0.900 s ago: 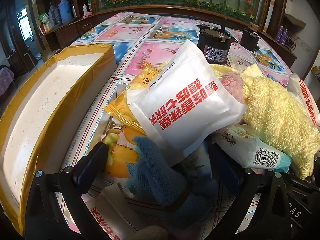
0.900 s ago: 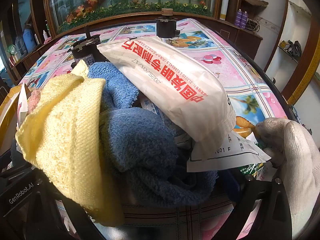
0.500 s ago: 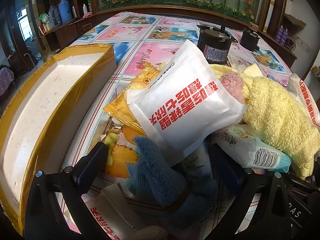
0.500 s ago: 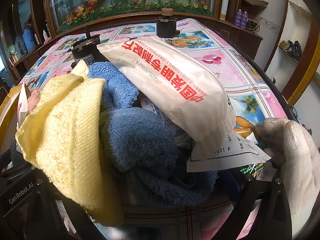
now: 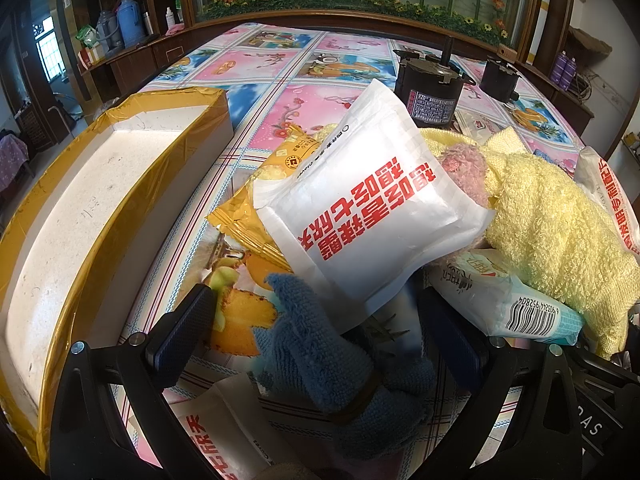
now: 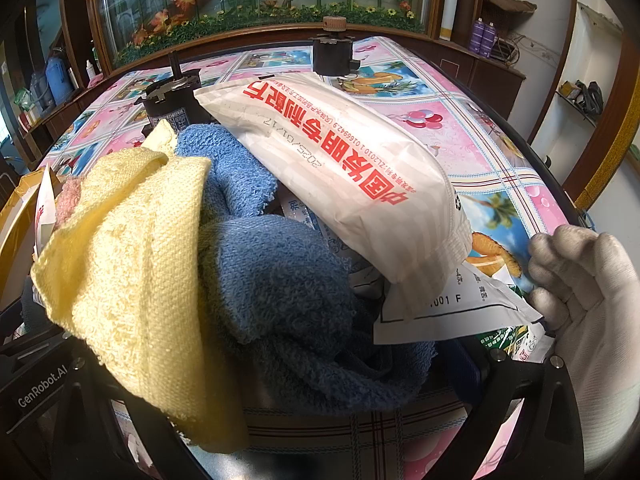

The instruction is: Organize soft objects

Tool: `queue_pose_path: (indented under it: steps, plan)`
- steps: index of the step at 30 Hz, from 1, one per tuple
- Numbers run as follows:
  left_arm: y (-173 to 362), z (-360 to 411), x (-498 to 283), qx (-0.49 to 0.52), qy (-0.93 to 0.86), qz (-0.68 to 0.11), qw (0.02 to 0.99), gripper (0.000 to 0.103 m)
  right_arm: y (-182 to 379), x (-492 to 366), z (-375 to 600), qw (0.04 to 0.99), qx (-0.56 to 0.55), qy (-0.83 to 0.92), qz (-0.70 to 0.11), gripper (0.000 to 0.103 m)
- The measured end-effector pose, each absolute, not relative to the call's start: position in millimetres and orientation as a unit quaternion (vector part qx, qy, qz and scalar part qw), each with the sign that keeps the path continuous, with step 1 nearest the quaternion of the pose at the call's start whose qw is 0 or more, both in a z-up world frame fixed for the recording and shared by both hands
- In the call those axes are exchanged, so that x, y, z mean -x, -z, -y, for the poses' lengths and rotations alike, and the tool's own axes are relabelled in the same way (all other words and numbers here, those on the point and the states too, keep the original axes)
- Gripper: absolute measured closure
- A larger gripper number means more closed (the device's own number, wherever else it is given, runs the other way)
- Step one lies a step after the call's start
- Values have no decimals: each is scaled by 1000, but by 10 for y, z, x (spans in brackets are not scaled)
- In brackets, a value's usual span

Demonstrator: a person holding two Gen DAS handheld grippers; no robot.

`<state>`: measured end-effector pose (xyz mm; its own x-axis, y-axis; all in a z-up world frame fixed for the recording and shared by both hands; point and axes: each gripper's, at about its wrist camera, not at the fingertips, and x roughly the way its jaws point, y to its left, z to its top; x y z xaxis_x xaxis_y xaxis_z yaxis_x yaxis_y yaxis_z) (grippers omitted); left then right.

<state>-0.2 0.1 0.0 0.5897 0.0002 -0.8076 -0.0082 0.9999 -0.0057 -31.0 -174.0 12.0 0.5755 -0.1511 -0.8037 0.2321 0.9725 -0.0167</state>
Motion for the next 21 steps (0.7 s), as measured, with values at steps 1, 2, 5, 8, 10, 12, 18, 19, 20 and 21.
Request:
queue_pose_path:
  steps: [1, 2, 5, 8, 10, 12, 18, 19, 20, 21]
  plan:
    - [0, -5, 5, 5, -3, -453, 891, 0, -119, 309, 1740, 886, -45, 108, -448, 0]
    - [0, -8, 12, 5, -4, -453, 891, 0, -119, 309, 1740, 886, -45, 108, -448, 0]
    - [21, -12, 72, 8, -9, -453, 891, 0, -119, 309, 1739, 886, -45, 108, -448, 0]
    - [17, -9, 175, 10, -13, -453, 891, 0, -119, 309, 1738, 886, -45, 108, -448, 0]
    - [-5, -10, 208, 12, -19, -453, 891, 0, -118, 308, 1735, 886, -44, 109, -448, 0]
    - [-10, -40, 144, 11, -20, -458, 889, 0, -118, 312, 1731, 886, -44, 109, -448, 0]
    - [-15, -44, 137, 9, -10, -465, 885, 0, -119, 321, 1712, 886, -43, 110, -449, 0]
    - [-18, -37, 142, 7, -3, -468, 884, 0, -119, 325, 1718, 886, -44, 109, -448, 0]
    - [-21, -27, 148, 4, 3, -471, 882, 0, -119, 328, 1719, 886, -45, 108, -449, 0]
    - [-23, -28, 154, 4, 7, -473, 881, 0, -122, 322, 1740, 885, -41, 100, -454, 0]
